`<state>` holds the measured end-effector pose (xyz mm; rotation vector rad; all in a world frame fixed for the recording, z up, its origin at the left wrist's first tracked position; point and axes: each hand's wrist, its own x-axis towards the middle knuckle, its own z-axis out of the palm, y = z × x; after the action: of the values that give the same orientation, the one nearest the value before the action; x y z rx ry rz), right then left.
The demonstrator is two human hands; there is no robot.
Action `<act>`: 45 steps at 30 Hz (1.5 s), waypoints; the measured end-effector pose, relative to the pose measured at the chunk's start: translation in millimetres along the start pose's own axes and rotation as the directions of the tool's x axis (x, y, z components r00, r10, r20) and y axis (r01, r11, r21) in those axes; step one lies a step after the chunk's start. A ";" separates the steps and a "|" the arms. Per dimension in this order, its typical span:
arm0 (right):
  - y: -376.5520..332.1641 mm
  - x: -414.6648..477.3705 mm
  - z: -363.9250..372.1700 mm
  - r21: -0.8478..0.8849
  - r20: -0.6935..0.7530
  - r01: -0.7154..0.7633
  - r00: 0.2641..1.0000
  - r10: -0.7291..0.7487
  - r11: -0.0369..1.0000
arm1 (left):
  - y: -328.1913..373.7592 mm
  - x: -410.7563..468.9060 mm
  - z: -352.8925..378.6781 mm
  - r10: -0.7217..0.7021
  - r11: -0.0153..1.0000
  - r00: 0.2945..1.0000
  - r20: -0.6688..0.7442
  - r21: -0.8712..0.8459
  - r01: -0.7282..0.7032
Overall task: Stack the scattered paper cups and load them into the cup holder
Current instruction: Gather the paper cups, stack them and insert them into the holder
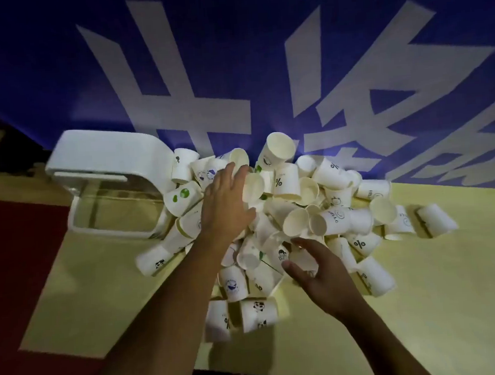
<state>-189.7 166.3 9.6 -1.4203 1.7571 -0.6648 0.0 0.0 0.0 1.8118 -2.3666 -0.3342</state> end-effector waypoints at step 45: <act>-123.4 0.0 116.4 -0.180 -0.341 0.107 0.926 -0.164 0.978 | -216.1 -174.6 -71.8 -0.386 0.608 0.922 0.033 -0.742 0.281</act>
<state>-24.3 144.1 40.3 -1.6198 2.0393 -0.9197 265.2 108.2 16.8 1.7324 -1.4143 -1.0155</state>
